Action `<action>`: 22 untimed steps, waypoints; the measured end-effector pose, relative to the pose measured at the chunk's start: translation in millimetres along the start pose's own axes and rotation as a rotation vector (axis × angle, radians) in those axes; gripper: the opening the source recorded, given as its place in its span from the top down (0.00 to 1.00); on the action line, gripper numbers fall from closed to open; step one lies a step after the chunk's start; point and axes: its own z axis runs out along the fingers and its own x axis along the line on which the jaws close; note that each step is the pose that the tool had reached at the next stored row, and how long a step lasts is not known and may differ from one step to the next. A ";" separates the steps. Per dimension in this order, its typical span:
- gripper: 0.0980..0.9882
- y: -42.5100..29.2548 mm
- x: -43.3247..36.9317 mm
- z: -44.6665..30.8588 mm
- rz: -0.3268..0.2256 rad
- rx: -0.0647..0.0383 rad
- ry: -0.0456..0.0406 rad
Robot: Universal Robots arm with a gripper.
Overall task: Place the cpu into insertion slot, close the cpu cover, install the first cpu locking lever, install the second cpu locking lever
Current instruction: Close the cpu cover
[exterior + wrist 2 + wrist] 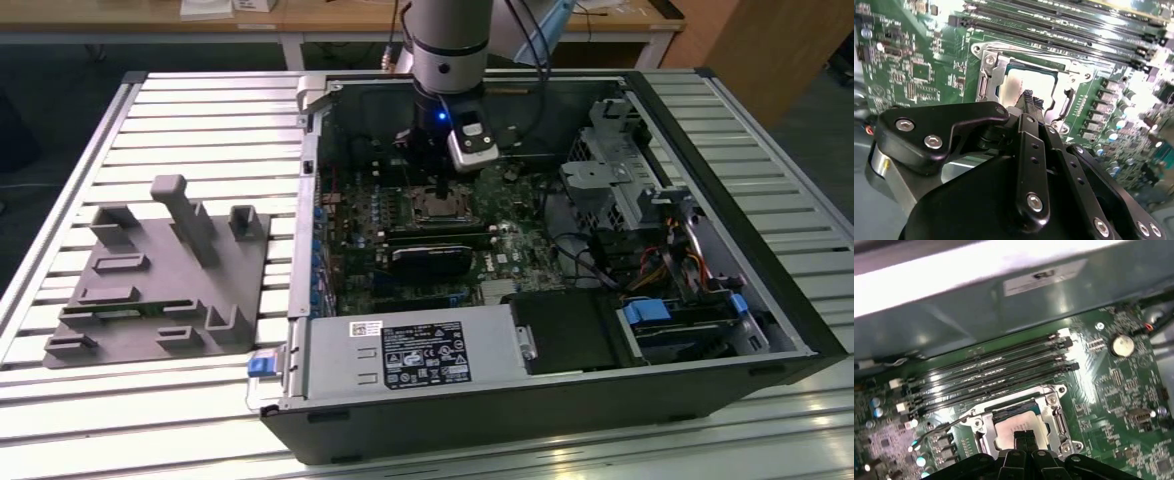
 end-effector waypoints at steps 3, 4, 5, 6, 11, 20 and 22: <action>0.99 0.0 0.0 0.3 -0.054 -0.002 0.0010; 0.99 0.0 0.0 0.4 -0.072 -0.003 0.0013; 0.99 0.0 0.0 0.6 -0.090 -0.004 0.0016; 0.99 0.0 0.1 0.8 -0.109 -0.004 0.0020; 0.99 -0.1 0.1 2.0 -0.197 -0.008 0.0035; 0.99 -6.4 -1.8 2.8 -0.219 -0.022 0.0062; 0.99 -7.6 -2.1 2.8 -0.219 -0.038 0.0090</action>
